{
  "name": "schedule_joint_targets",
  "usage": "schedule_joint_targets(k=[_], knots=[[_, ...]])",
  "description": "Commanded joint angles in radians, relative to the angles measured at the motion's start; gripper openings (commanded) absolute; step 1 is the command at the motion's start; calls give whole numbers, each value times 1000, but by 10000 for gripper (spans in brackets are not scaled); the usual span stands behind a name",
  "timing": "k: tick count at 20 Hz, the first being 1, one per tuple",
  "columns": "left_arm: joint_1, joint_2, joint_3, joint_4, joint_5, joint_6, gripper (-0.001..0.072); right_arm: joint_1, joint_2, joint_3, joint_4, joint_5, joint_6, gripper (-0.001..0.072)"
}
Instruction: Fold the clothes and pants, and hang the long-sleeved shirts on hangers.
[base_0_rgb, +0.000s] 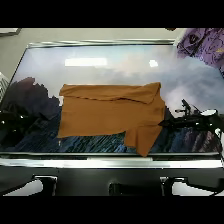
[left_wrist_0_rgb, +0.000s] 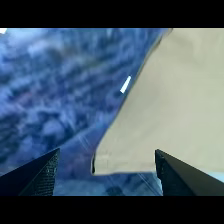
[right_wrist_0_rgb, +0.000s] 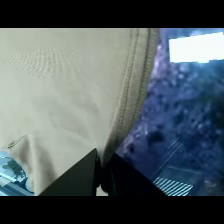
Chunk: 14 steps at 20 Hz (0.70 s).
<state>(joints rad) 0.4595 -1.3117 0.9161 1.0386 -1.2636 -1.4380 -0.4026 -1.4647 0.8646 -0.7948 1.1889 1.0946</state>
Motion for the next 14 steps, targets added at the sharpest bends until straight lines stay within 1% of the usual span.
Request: schedule_joint_targets(k=[1, 3, 6, 10, 14], knots=[[32, 3, -132, -80, 10, 78, 677, 1, 40, 0, 6, 34, 23, 31], [24, 1, -159, -83, 28, 78, 677, 1, 49, 0, 12, 32, 53, 31], [2, -24, -173, -110, 43, 78, 677, 1, 50, 0, 43, 40, 53, 31], [-48, -74, -172, -154, 53, 93, 676, 1, 50, 0, 94, 70, 10, 32], [-90, -114, -172, -161, 50, 92, 667, 1, 50, 0, 106, 75, 8, 32]])
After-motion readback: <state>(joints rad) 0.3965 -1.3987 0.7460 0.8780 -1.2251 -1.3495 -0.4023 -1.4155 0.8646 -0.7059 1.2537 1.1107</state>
